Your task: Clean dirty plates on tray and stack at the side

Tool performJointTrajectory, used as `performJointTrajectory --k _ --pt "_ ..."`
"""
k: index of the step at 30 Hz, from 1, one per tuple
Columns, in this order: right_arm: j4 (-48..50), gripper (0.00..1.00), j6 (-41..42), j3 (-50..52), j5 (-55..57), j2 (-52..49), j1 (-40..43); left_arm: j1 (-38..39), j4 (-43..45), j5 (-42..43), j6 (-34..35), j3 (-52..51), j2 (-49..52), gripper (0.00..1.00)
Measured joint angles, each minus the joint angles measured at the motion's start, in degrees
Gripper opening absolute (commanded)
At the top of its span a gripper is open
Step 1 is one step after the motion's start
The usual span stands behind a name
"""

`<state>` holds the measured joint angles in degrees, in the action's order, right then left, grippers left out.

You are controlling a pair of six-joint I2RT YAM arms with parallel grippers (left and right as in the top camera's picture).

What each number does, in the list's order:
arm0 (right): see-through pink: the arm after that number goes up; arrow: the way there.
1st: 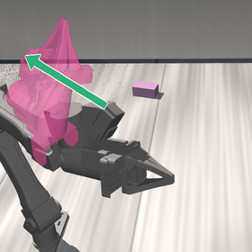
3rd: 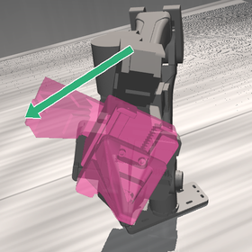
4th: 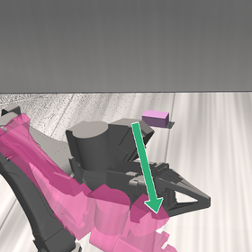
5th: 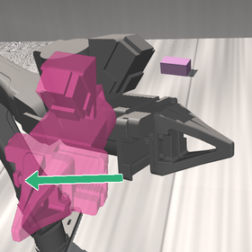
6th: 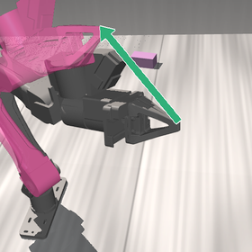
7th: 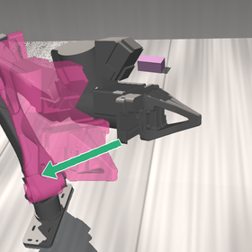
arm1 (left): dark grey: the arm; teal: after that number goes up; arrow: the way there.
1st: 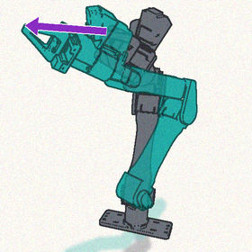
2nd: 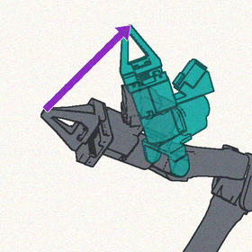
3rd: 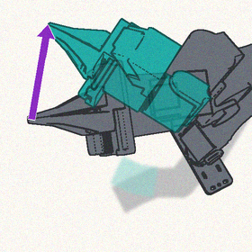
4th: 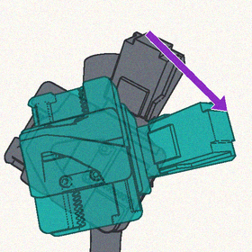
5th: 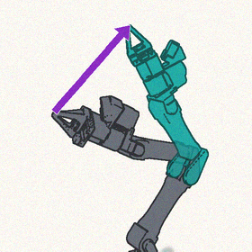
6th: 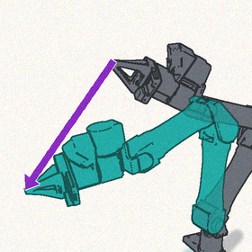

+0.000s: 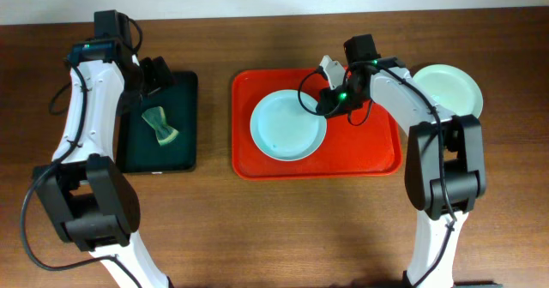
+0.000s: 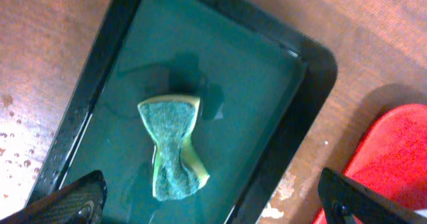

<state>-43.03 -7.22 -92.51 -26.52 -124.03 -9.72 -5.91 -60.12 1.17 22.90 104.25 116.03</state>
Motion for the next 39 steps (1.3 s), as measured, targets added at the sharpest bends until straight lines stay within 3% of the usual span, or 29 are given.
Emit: performJointTrajectory --k 2,4,6,8,9,12,13,17,19,23,29,33,39 --pt "0.52 0.04 0.02 0.0 0.02 0.0 -0.02 0.07 -2.21 -0.02 0.24 -0.35 0.24 0.68" --pt "0.7 0.04 -0.02 0.0 0.02 0.0 -0.02 0.11 0.0 -0.31 2.16 -3.37 2.69 0.61" --pt "0.7 0.04 0.02 0.0 0.02 0.0 -0.02 0.11 1.46 -0.57 3.54 -5.68 8.52 0.68" --pt "0.61 0.04 0.0 0.0 0.02 0.0 -0.02 0.11 3.82 -2.08 4.2 -5.95 11.19 0.67" --pt "0.57 0.04 0.02 0.0 0.02 0.0 -0.02 0.11 4.07 -2.6 4.26 -5.95 11.28 0.56" --pt "0.52 0.04 0.02 0.0 0.02 0.0 -0.02 0.11 4.94 -3.37 4.66 -5.95 12.5 0.02" --pt "0.42 0.04 0.04 0.0 0.02 0.0 -0.02 0.09 5.22 -3.48 4.76 -5.92 12.7 0.0" --pt "0.37 0.04 0.17 0.0 0.79 0.0 -0.02 -0.55 -2.25 -3.56 5.01 -0.5 13.31 0.0" --pt "0.96 0.04 4.55 0.0 6.23 -0.02 -0.39 -0.42 -8.31 -3.5 4.5 5.38 12.98 0.0" --pt "6.01 0.04 12.55 0.0 10.99 -2.12 -3.04 4.85 -9.4 2.4 -2.12 7.76 7.1 0.0" --pt "9.16 0.04 20.22 -0.98 11.52 -4.22 -5.55 16.24 -8.81 4.7 -3.87 7.82 6.97 0.0" --pt "9.16 0.04 20.83 -1.07 11.54 -4.31 -5.64 24.65 4.94 4.74 -0.68 4.0 6.95 0.0" --pt "9.22 0.04 20.96 -1.27 11.69 -4.44 -5.73 31.8 30.49 4.5 4.24 -16.74 6.95 0.0"
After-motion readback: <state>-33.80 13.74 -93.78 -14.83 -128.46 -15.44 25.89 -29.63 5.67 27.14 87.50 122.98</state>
